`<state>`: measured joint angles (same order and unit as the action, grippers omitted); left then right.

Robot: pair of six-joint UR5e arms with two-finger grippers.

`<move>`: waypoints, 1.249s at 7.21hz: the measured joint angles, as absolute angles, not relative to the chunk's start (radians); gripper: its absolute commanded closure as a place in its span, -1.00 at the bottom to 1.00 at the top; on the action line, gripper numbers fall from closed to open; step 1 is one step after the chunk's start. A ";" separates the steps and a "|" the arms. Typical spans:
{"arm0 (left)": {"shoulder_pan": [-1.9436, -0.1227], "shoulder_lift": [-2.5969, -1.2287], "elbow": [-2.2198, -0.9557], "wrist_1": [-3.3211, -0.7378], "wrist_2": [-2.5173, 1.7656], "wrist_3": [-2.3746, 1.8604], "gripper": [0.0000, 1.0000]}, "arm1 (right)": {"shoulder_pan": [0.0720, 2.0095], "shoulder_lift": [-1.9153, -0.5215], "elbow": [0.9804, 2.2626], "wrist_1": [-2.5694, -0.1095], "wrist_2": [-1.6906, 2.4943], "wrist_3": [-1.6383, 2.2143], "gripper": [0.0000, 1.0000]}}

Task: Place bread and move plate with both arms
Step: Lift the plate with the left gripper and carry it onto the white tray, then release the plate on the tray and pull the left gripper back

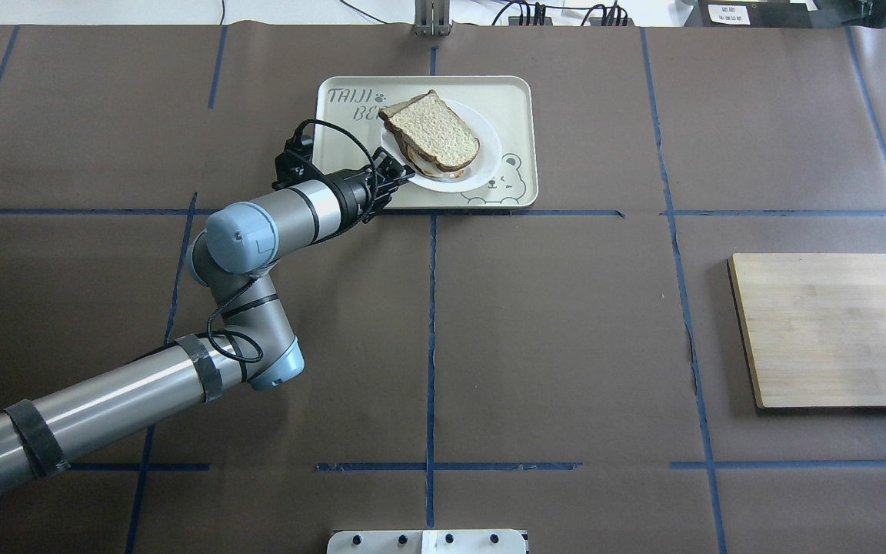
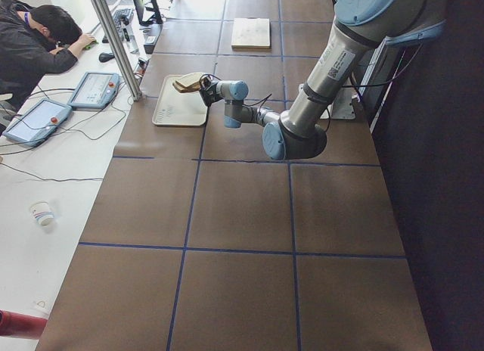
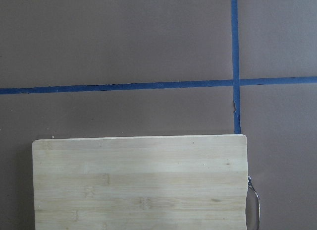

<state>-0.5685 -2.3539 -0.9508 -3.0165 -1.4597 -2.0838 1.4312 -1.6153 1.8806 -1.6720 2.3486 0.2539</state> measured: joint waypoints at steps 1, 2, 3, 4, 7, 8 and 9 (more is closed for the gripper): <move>-0.578 -2.358 -0.938 -3.015 -1.464 -2.084 -0.99 | 1.431 -1.616 1.881 -1.672 2.349 0.254 -0.99; -0.598 -2.359 -0.934 -3.013 -1.489 -2.081 -1.00 | 1.431 -1.616 1.881 -1.672 2.349 0.254 -0.99; -0.625 -2.356 -0.934 -3.007 -1.537 -2.077 -1.00 | 1.431 -1.617 1.880 -1.672 2.349 0.255 -0.99; -0.654 -2.345 -0.939 -2.992 -1.597 -2.066 -1.00 | 1.431 -1.617 1.880 -1.672 2.349 0.255 -0.99; -0.782 -2.224 -1.080 -2.865 -1.839 -1.979 -1.00 | 1.431 -1.616 1.878 -1.672 2.348 0.254 -0.99; -0.844 -2.177 -1.158 -2.779 -1.928 -1.930 -1.00 | 1.431 -1.616 1.877 -1.672 2.347 0.254 -0.99; -0.907 -2.128 -1.250 -2.672 -2.005 -1.842 -1.00 | 1.431 -1.616 1.877 -1.672 2.347 0.254 -0.99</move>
<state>-0.9066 -2.1278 -1.2502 -2.6717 -2.0051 -1.8419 1.4312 -1.6157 1.8770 -1.6720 2.3474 0.2543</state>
